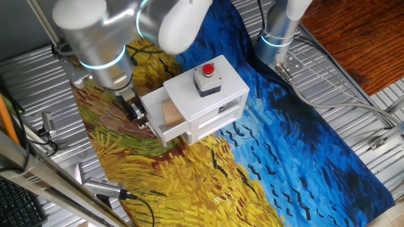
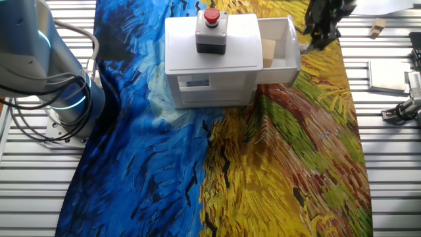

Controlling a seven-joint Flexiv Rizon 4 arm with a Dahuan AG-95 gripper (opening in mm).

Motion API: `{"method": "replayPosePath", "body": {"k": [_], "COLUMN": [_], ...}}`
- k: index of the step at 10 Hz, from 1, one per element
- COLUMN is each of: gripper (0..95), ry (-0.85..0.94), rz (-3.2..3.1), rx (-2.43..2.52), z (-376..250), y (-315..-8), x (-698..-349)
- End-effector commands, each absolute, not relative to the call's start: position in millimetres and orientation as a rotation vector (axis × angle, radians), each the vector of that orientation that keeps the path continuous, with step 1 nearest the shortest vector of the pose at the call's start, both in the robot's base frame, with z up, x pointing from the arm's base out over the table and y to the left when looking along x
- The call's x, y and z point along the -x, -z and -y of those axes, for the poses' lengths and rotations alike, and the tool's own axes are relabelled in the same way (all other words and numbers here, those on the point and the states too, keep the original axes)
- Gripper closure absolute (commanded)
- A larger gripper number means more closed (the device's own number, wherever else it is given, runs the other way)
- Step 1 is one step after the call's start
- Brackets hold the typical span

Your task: Take something out of a drawer

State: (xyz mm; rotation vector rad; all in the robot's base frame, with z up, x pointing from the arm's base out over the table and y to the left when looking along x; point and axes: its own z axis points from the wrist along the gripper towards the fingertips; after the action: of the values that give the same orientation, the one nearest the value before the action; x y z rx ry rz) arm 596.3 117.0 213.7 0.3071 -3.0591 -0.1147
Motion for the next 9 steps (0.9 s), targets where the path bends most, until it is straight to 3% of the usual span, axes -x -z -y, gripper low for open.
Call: {"method": "replayPosePath", "body": {"k": [1, 4, 9], "gripper": [19.0, 19.0, 19.0], "ry": [0.116, 0.109, 0.111], "rz": [3.045, 3.059, 3.102], "rx": [-0.41, -0.397, -0.368], "z": [-117, -111, -101], "y": [-240, -252, -237], "x": [-578, -535, -496]}}
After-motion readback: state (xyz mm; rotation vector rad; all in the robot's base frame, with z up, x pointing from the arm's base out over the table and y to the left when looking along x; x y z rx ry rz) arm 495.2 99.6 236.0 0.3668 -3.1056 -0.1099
